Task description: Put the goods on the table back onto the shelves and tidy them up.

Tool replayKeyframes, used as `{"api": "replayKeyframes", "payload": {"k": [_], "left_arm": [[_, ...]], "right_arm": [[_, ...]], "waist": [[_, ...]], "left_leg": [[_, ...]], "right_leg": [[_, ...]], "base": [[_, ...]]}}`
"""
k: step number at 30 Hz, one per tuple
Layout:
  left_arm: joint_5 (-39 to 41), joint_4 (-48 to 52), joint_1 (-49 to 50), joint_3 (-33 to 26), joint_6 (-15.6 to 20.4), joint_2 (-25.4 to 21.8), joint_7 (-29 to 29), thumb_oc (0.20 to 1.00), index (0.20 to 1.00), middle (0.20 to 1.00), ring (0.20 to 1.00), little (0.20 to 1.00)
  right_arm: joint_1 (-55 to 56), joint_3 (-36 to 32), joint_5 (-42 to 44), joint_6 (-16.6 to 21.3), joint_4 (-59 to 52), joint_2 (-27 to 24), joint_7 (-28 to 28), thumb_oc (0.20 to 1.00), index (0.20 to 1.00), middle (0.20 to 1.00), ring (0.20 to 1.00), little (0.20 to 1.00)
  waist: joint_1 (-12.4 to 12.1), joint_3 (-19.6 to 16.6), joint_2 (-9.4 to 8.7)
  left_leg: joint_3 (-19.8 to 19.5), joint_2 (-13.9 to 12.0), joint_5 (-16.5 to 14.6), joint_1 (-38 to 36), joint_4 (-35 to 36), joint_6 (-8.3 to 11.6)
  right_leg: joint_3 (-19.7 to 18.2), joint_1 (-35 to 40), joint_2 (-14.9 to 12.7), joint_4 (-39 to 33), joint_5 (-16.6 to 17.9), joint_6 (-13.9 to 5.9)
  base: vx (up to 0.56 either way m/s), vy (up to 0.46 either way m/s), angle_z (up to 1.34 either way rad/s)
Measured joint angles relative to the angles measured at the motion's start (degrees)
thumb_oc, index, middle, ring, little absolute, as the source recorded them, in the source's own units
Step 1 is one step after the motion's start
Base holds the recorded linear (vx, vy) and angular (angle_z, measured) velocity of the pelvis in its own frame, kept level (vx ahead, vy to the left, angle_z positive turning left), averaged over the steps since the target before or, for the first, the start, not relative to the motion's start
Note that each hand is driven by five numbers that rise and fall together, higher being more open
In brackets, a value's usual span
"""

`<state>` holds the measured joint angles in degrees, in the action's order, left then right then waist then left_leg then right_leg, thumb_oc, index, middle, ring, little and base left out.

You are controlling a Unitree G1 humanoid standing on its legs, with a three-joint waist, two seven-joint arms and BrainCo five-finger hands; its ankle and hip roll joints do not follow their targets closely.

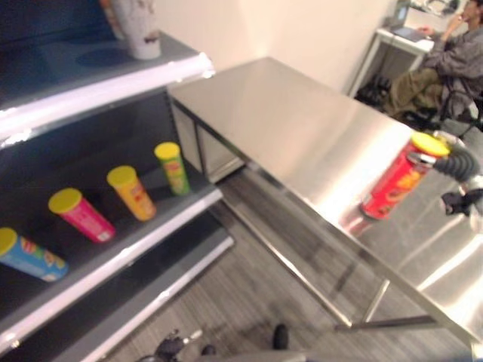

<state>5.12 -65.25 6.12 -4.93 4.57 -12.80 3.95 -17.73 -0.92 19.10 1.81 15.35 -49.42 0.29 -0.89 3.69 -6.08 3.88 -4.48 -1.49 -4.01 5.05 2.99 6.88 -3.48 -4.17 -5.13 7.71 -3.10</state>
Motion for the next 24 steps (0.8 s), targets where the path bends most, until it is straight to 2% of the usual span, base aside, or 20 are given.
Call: {"api": "replayKeyframes", "payload": {"k": [1,6,9,10,11,12,13,14,16,18,21,23,24], "left_arm": [[0.0,0.05,-0.02,-0.01,0.0,0.0,-0.02,1.0,1.0,1.0,1.0,1.0],[0.0,0.19,-0.09,0.06,0.0,0.1,-0.37,1.0,1.0,1.0,1.0,1.0],[-0.01,1.43,-0.39,1.04,-0.01,-0.16,-0.58,1.0,1.0,1.0,1.0,1.0],[-0.01,1.58,-1.29,2.36,-0.04,-0.12,-0.79,1.0,1.0,1.0,1.0,1.0],[0.0,1.79,-2.39,2.83,-0.02,0.24,-0.83,1.0,1.0,1.0,1.0,1.0],[0.01,2.56,-2.59,2.8,0.16,-0.02,-0.85,1.0,1.0,1.0,1.0,1.0],[0.01,4.25,-2.8,2.72,0.31,-0.7,-0.89,1.0,1.0,1.0,1.0,1.0],[0.14,4.52,-2.84,2.73,0.36,-1.13,-0.98,1.0,1.0,1.0,1.0,1.0],[0.57,4.08,-2.77,2.67,0.18,-0.72,-1.32,1.0,1.0,1.0,1.0,1.0],[0.65,4.02,-1.59,2.57,0.06,0.2,-1.38,1.0,1.0,1.0,1.0,1.0],[0.72,3.96,-1.82,2.64,0.07,2.11,-1.25,1.0,1.0,1.0,1.0,1.0],[1.02,4.09,-2.31,2.01,0.07,3.46,-1.2,1.0,1.0,1.0,1.0,1.0],[1.03,4.1,-3.11,1.5,-0.02,3.72,-1.21,1.0,1.0,1.0,1.0,1.0]], "right_arm": [[0.06,-0.18,0.02,0.04,-0.69,0.8,-0.6,0.2,0.2,0.2,0.2,0.2],[0.32,-3.28,0.13,0.68,-11.64,11.91,-5.02,0.2,0.2,0.2,0.2,0.2],[0.29,-2.98,0.09,1.58,-18.99,14.25,-6.01,0.2,0.2,0.2,0.2,0.2],[0.27,-3.02,0.04,2.15,-21.18,14.04,-6.35,0.2,0.2,0.2,0.2,0.2],[0.24,-2.83,0.04,2.59,-22.94,13.44,-6.97,0.2,0.2,0.2,0.2,0.2],[0.26,-2.71,0.05,2.86,-24.22,13.41,-7.11,0.2,0.2,0.2,0.2,0.2],[0.1,-2.47,0.06,3.01,-25.95,13.2,-7.17,0.2,0.2,0.2,0.2,0.2],[-0.61,-1.79,0.05,3.33,-26.42,13.13,-7.07,0.2,0.2,0.2,0.2,0.2],[-5.61,2.22,0.12,4.37,-28.33,14.04,-6.48,0.2,0.2,0.2,0.2,0.2],[-6.34,3.23,0.14,5.24,-29.59,14.14,-6.07,0.2,0.2,0.2,0.2,0.2],[-6.53,3.39,0.14,5.24,-29.35,13.43,-5.76,0.2,0.2,0.2,0.2,0.2],[-6.48,3.6,0.16,5.32,-29.51,13.72,-5.7,0.2,0.2,0.2,0.2,0.2],[-6.51,3.79,0.14,5.28,-29.58,13.13,-5.34,0.2,0.2,0.2,0.2,0.2]], "waist": [[0.0,0.04,0.1],[-0.98,0.0,0.82],[-1.42,0.2,1.34],[-1.24,1.01,2.4],[-0.98,1.9,3.73],[-0.53,1.96,4.03],[-0.61,1.77,2.76],[-1.16,1.78,2.16],[-3.91,2.15,3.2],[-4.69,2.37,3.57],[-5.73,3.75,3.97],[-5.8,4.69,4.17],[-5.27,5.43,4.87]], "left_leg": [[0.01,0.01,0.0,0.0,0.0,0.0],[-0.2,0.47,0.0,0.03,-0.01,-0.05],[-1.68,0.94,0.24,0.76,-0.62,-0.42],[-3.56,0.79,0.45,1.12,-1.38,-0.68],[-5.54,0.24,0.71,1.14,-1.88,-0.71],[-7.88,0.3,0.97,1.88,-2.43,-0.63],[-9.78,0.98,1.11,2.59,-2.78,-0.29],[-9.93,1.46,1.26,2.72,-2.97,-0.14],[-9.87,0.55,1.64,4.5,-3.14,0.57],[-11.45,0.43,2.73,6.27,-3.24,1.2],[-14.54,0.66,3.84,8.69,-4.63,2.21],[-13.89,1.13,5.58,10.29,-5.61,3.09],[-11.75,1.14,6.47,10.92,-4.92,3.05]], "right_leg": [[-0.01,0.0,-0.01,0.0,0.0,0.0],[-0.03,0.07,-0.22,0.04,0.06,-0.03],[-0.37,0.14,-0.61,0.88,0.13,-0.06],[-2.14,0.06,-0.56,2.93,-0.12,-0.03],[-5.57,-0.03,-0.15,5.53,-1.09,-0.46],[-10.23,0.23,0.72,7.87,-4.18,-2.03],[-12.46,0.55,1.64,8.9,-7.54,-1.88],[-12.3,0.55,1.37,8.46,-8.51,-0.92],[-12.02,1.38,1.87,3.06,-5.24,-0.58],[-10.3,2.25,2.02,0.03,-3.84,-1.17],[-6.45,2.95,2.21,-0.02,-4.24,-1.01],[-5.95,3.54,2.6,-0.2,-5.05,-0.64],[-5.36,4.17,2.68,-0.34,-5.85,0.57]], "base": [[0.0,0.062,0.01],[-0.03,0.085,0.02],[-0.12,0.019,0.26],[-0.11,-0.052,0.76],[-0.11,-0.08,1.14],[-0.15,-0.125,1.22],[-0.15,-0.172,0.94],[-0.1,-0.136,0.46],[-0.17,-0.234,0.09],[-0.2,-0.266,0.37],[-0.21,-0.16,0.78],[-0.18,-0.059,1.02],[-0.15,0.007,0.99]]}}
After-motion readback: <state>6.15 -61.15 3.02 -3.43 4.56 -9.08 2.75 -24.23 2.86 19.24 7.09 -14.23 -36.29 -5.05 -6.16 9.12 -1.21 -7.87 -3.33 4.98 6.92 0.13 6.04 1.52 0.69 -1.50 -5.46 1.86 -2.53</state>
